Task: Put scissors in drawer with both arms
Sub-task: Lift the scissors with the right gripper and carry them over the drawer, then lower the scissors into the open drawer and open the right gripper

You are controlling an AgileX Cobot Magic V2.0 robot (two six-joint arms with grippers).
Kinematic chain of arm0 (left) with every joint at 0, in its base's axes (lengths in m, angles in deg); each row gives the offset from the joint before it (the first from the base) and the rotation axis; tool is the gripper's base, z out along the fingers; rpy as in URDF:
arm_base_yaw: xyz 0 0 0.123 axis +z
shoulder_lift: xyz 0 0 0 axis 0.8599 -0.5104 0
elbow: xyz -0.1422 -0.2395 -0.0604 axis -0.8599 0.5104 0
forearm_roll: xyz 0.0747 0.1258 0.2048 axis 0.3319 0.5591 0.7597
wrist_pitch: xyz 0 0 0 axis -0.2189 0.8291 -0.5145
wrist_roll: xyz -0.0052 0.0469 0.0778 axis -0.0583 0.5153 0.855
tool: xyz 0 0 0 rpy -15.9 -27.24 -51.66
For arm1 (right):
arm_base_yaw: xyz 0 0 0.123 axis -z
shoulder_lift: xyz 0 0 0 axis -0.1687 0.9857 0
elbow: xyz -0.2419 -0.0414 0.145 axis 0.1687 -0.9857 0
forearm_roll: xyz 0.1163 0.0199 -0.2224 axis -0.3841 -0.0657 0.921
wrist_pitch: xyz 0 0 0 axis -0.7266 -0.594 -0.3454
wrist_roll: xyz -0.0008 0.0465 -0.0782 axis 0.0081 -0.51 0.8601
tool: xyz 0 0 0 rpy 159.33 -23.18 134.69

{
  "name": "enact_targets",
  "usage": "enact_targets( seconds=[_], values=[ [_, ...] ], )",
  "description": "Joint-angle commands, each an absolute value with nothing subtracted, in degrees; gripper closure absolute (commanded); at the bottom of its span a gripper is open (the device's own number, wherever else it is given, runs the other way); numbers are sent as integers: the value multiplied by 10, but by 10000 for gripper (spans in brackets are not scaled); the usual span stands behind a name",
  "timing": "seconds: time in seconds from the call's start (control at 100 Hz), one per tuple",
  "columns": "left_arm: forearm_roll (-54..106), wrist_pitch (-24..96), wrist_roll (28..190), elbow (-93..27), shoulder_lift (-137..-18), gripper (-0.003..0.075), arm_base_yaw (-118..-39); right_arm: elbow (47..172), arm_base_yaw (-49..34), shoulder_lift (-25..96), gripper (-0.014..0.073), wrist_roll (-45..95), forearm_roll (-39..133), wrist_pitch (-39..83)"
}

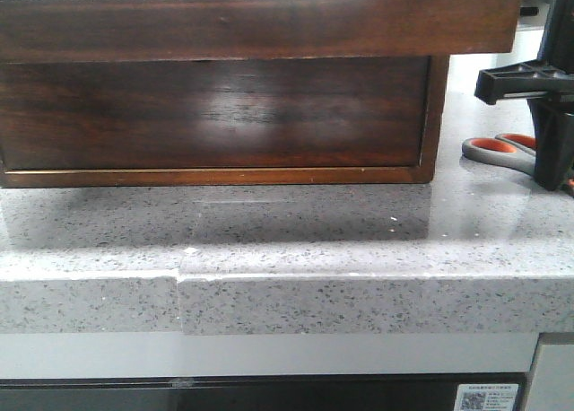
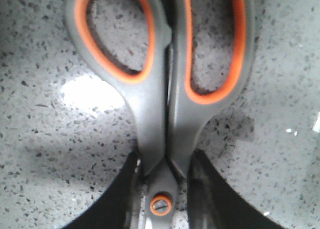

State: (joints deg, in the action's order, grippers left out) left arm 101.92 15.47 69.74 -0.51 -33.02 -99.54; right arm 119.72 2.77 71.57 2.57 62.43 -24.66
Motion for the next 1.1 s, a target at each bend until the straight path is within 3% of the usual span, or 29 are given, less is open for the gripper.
enact_targets(
  seconds=[0.0, 0.62, 0.82, 1.09],
  values=[
    [1005, 133, 691, -19, -337, 500, -1000, 1204, 30, 690, 657, 31, 639, -267],
    [1005, 134, 691, -19, -337, 500, -1000, 1232, 27, 407, 657, 31, 635, -219],
    [1005, 134, 691, -19, -337, 500, -1000, 1268, -6, 358, 656, 197, 526, -181],
    [1005, 134, 691, -19, -337, 500, -1000, 1307, -99, 350, 656, 291, 480, -100]
  ],
)
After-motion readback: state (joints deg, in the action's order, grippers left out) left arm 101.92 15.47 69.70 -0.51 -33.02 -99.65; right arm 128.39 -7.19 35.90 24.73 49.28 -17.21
